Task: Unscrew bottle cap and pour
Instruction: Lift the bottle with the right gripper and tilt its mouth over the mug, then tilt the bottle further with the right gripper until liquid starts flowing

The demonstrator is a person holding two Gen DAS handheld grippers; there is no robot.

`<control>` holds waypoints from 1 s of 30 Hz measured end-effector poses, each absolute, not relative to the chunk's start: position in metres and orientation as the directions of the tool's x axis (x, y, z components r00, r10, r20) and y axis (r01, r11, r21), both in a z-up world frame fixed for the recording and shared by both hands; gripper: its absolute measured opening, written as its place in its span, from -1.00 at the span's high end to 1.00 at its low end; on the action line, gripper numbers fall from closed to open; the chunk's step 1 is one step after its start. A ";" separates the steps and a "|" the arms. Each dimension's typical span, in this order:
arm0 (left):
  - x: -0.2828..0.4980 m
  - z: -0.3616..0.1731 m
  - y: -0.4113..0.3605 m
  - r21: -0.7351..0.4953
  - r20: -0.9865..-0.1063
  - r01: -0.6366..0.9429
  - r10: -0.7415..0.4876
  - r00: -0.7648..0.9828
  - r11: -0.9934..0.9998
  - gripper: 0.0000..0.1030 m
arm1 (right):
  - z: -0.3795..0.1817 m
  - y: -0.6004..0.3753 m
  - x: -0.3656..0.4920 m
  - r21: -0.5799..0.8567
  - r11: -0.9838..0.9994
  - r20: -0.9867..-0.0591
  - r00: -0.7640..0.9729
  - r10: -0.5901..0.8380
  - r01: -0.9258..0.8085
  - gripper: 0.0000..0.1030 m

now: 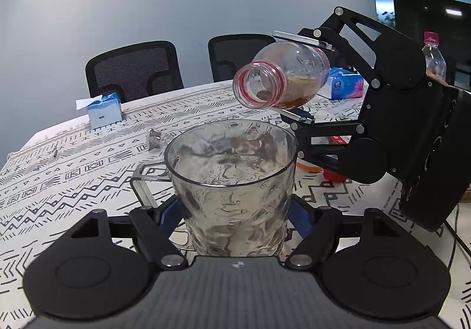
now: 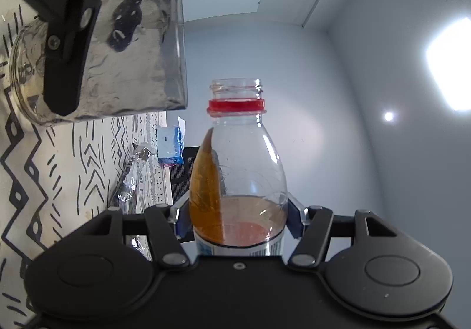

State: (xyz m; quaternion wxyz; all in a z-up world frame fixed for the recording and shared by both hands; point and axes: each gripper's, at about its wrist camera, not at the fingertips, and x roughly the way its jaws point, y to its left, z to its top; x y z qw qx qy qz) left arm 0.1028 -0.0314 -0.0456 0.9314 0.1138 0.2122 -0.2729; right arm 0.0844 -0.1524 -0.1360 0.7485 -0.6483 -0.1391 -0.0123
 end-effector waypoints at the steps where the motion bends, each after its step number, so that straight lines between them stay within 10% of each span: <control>1: 0.103 -0.045 -0.031 0.091 -0.457 0.557 -0.462 0.760 0.826 -0.41 | -0.136 -0.152 0.085 -0.967 0.157 0.224 0.961 0.163 0.199 -0.26; 30: 0.106 -0.050 -0.032 0.091 -0.489 0.575 -0.467 0.737 0.813 -0.41 | -0.141 -0.153 0.084 -0.971 0.111 0.228 0.956 0.182 0.211 -0.26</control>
